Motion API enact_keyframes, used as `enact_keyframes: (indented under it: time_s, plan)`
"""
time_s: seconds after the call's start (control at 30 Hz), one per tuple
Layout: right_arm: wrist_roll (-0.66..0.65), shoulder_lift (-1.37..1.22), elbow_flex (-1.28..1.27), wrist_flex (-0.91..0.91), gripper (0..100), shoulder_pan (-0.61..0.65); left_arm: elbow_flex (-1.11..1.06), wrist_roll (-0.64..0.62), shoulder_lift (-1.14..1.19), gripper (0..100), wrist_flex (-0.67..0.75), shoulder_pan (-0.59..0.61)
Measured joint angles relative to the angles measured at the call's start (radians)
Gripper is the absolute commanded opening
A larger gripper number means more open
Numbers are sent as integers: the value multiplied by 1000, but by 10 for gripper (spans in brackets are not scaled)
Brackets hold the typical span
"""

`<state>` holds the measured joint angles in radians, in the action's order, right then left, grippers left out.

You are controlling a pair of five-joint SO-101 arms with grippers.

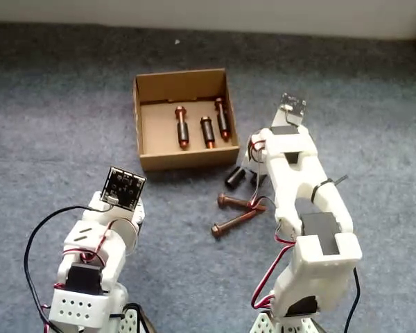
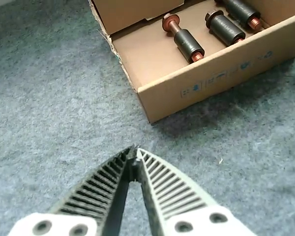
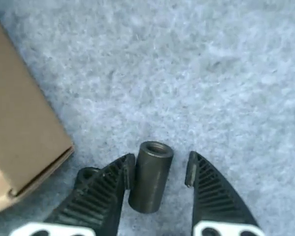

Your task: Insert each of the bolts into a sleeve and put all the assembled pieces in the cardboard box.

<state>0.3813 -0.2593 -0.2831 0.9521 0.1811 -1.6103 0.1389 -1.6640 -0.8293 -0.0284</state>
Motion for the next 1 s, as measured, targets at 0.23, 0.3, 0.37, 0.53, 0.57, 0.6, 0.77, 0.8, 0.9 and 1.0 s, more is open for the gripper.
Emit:
enact_keyframes:
  time_s: [0.23, 0.3, 0.37, 0.53, 0.57, 0.6, 0.77, 0.8, 0.9, 1.0]
  plan:
    - [-29, 0, -2, 25, 4, -8, 0, 0, 0, 10, 0, 8]
    - [-60, 0, 2, 66, 4, -8, 0, 0, 0, 10, 0, 29]
    - [-78, 0, 23, 123, 4, 0, 0, 0, 0, 10, 0, 35]
    - [-91, 100, 46, 262, 4, 64, 0, 0, 0, 10, 0, 35]
    - [-91, 135, 46, 281, 4, 80, 0, 0, 0, 10, 0, 35]
    - [-91, 175, 46, 302, 4, 94, 0, 0, 0, 10, 0, 35]
    - [-91, 379, -84, 331, 4, 141, 0, 0, 0, 10, 0, 35]
    - [-91, 417, -120, 331, 4, 150, 0, 0, 0, 10, 0, 35]
    - [-91, 529, -238, 325, 4, 176, 0, 0, 0, 10, 0, 35]
    - [-92, 638, -373, 241, 4, 173, -3, 0, 0, 10, 0, 35]
